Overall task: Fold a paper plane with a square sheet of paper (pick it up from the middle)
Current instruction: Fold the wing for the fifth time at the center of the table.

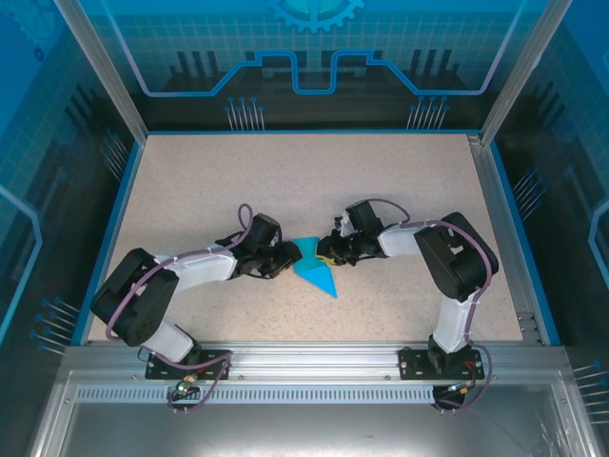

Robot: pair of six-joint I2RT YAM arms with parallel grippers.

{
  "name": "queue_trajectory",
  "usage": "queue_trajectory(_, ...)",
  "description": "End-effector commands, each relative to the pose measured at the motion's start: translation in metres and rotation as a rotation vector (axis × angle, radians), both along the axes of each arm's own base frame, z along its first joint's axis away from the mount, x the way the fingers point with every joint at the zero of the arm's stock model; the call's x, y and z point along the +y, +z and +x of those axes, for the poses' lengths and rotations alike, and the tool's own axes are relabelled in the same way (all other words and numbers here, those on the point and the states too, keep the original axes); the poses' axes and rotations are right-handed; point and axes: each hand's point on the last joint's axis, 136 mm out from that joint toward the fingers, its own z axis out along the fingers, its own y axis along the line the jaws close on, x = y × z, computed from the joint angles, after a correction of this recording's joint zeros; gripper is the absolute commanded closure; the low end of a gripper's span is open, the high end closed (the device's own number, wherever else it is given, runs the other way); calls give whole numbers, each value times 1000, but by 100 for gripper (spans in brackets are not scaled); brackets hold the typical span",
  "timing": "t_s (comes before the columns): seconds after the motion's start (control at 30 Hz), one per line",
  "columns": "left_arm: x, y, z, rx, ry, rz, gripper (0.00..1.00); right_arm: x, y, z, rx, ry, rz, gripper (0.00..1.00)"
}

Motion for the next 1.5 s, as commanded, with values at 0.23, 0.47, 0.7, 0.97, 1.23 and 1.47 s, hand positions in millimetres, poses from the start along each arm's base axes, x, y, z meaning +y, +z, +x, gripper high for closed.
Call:
queue_trajectory(0.23,0,1,7,21,37,-117,52,-29,-57,-28,156,-48,-176,78)
queue_trajectory(0.47,-2,-5,8,36,49,-159,53,-29,-58,-30,164,-48,-174,78)
queue_trajectory(0.7,0,-12,6,50,54,-143,52,-30,-60,-30,171,-51,-179,78)
queue_trajectory(0.97,-10,-17,12,63,42,-183,53,-32,-62,-32,178,-52,-181,78)
queue_trajectory(1.23,-17,-15,17,57,37,-220,60,-30,-61,-32,179,-46,-164,78)
queue_trajectory(1.47,-17,-12,17,48,37,-227,67,-28,-61,-31,180,-42,-153,77)
